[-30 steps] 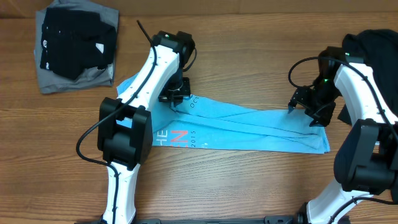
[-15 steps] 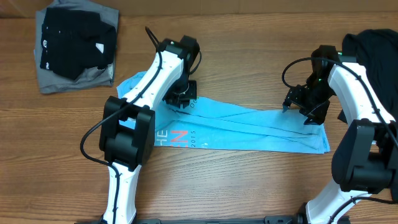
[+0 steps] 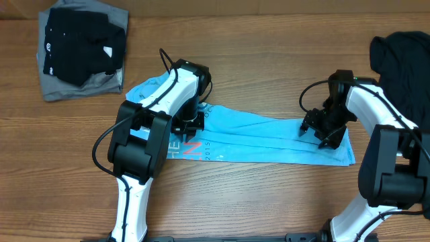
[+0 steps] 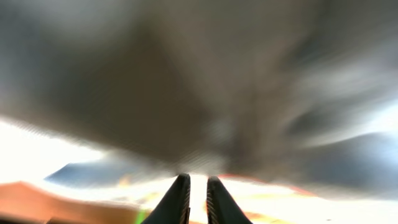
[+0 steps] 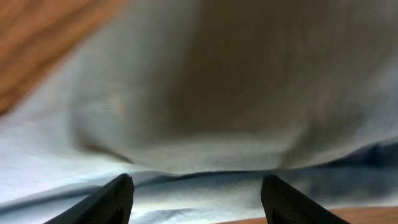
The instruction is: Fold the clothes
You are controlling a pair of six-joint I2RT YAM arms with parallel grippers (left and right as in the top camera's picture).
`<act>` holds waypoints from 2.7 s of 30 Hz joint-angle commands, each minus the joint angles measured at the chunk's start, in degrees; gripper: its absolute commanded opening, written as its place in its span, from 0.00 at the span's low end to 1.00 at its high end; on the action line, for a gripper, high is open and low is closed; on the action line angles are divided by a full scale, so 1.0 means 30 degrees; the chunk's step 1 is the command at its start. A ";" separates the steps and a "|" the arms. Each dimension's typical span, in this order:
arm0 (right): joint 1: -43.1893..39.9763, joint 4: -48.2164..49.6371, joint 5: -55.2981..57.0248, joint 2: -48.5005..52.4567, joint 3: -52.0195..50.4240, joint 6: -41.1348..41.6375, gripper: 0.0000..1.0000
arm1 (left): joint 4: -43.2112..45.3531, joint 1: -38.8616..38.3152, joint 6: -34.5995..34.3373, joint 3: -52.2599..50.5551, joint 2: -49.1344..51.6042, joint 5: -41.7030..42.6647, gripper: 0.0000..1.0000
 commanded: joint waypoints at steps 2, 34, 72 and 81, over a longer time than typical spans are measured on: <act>0.0015 0.0372 -0.0153 -0.0160 -0.0197 0.0372 0.70 | -0.1894 0.0911 -0.1916 -0.0277 0.0153 -0.3643 0.11; -0.3337 0.1013 0.2769 -0.0080 0.1588 -0.0444 1.00 | -0.1304 0.1574 -0.2565 -0.0029 -0.4554 -0.3169 1.00; -0.5756 0.2477 -0.1013 -0.0444 -0.2543 0.0583 0.04 | -0.1399 0.1581 -0.2557 -0.0029 -0.4554 -0.3169 1.00; -0.5115 0.0124 0.1297 -0.3206 -0.0794 0.2871 0.04 | -0.1341 0.1581 -0.2565 -0.0029 -0.4554 -0.2936 1.00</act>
